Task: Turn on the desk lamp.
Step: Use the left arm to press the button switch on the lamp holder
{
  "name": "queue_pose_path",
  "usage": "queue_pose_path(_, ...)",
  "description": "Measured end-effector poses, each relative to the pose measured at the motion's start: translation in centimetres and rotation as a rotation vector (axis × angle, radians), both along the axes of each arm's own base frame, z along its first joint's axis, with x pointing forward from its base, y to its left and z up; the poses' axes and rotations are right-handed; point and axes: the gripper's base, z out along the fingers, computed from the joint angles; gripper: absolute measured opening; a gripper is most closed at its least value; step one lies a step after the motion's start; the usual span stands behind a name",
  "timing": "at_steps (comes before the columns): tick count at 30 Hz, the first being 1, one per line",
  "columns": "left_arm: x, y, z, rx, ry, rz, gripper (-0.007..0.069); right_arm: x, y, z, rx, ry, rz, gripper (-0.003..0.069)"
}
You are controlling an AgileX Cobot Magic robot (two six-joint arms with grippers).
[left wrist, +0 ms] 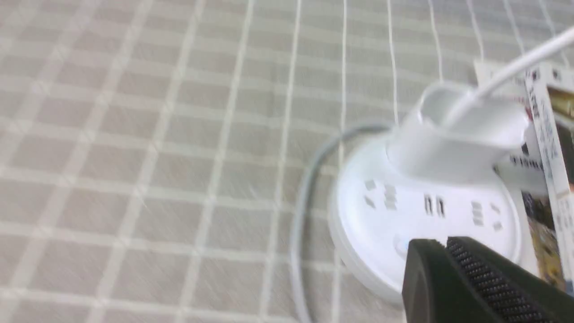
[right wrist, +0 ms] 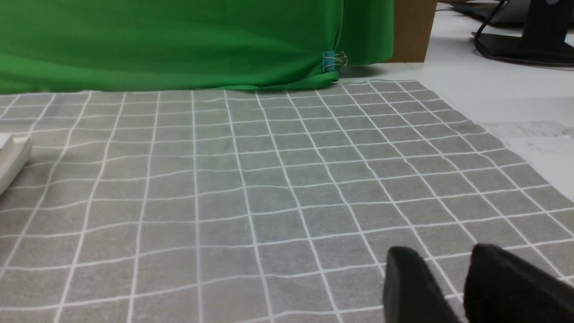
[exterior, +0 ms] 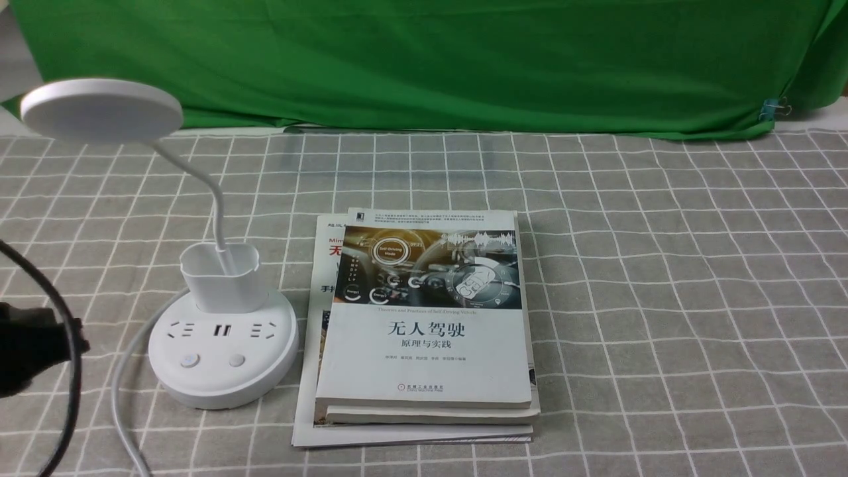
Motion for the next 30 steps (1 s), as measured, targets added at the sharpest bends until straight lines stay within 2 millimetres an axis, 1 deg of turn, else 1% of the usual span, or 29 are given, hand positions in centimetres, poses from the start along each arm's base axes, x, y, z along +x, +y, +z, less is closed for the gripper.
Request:
queue_pose_path(2, 0.8, -0.2, -1.1, -0.032, 0.079, -0.011, 0.0019, 0.0, 0.0, 0.0, 0.0, 0.0, 0.0, 0.0245)
queue_pose_path(3, 1.5, -0.4, -1.9, -0.056, 0.151, -0.022, 0.0019, 0.0, 0.0, 0.0, 0.0, 0.0, 0.0, 0.0245)
queue_pose_path(5, 2.5, -0.6, -2.9, -0.075, 0.258, -0.059, 0.0019, 0.0, 0.0, 0.0, 0.0, 0.0, 0.0, 0.0245)
queue_pose_path(7, 3.9, -0.9, -3.3, -0.086, 0.348, -0.113, 0.0019, 0.0, 0.0, 0.0, 0.0, 0.0, 0.0, 0.0245)
queue_pose_path(8, 4.1, -0.9, -3.3, -0.087, 0.353, -0.116, 0.0019, 0.0, 0.0, 0.0, 0.0, 0.0, 0.0, 0.0245)
queue_pose_path(9, 4.9, -1.1, -3.2, -0.093, 0.369, -0.134, 0.0019, 0.0, 0.0, 0.0, 0.0, 0.0, 0.0, 0.0245)
queue_pose_path(10, 5.7, -1.3, -3.1, -0.084, 0.372, -0.156, 0.0019, 0.0, 0.0, 0.0, 0.0, 0.0, 0.0, 0.0245)
queue_pose_path(13, 7.2, -2.6, -3.0, -0.004, 0.389, -0.236, 0.0019, 0.0, 0.0, 0.0, 0.0, 0.0, 0.0, 0.0245)
queue_pose_path(14, 7.3, -2.9, -3.0, -0.002, 0.391, -0.24, 0.0019, 0.0, 0.0, 0.0, 0.0, 0.0, 0.0, 0.0245)
queue_pose_path(15, 8.2, -4.3, -3.5, 0.088, 0.41, -0.275, 0.0019, 0.0, 0.0, 0.0, 0.0, 0.0, 0.0, 0.0245)
queue_pose_path(17, 8.6, -5.6, -4.1, 0.136, 0.411, -0.294, 0.0019, 0.0, 0.0, 0.0, 0.0, 0.0, 0.0, 0.0245)
queue_pose_path(20, 9.1, -6.9, -4.7, 0.166, 0.388, -0.32, 0.0019, 0.0, 0.0, 0.0, 0.0, 0.0, 0.0, 0.0245)
queue_pose_path(26, 10.7, -7.7, -5.1, 0.154, 0.254, -0.322, 0.0019, 0.0, 0.0, 0.0, 0.0, 0.0, 0.0, 0.0245)
queue_pose_path(30, 11.0, -7.8, -5.6, 0.156, 0.257, -0.324, 0.0019, 0.0, 0.0, 0.0, 0.0, 0.0, 0.0, 0.0245)
